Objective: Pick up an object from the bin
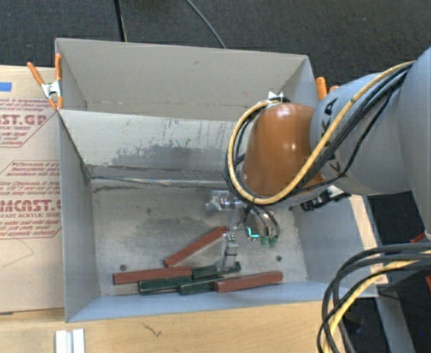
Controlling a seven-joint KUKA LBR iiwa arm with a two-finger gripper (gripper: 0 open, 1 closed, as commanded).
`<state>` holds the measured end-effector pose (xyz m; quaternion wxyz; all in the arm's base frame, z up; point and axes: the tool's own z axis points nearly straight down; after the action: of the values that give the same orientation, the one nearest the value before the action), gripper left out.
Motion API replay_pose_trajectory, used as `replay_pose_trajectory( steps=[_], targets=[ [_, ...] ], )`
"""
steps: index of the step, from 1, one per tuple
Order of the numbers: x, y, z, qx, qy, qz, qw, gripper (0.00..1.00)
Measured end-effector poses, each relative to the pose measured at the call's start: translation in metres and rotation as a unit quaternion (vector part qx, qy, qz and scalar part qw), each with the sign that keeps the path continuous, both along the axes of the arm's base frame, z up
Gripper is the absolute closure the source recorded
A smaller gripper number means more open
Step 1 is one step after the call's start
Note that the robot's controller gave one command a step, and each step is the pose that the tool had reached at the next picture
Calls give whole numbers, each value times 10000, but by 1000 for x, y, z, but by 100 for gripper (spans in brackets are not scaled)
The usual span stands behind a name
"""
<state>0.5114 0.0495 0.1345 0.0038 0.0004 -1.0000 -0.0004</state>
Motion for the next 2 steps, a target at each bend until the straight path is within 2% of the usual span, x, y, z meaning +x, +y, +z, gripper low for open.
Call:
replay_pose_trajectory(
  steps=[1,2],
  targets=[
    [2,0,4,3,-38,-3,10000,0],
    [34,45,-63,10,-30,199,9998,100]
  ],
)
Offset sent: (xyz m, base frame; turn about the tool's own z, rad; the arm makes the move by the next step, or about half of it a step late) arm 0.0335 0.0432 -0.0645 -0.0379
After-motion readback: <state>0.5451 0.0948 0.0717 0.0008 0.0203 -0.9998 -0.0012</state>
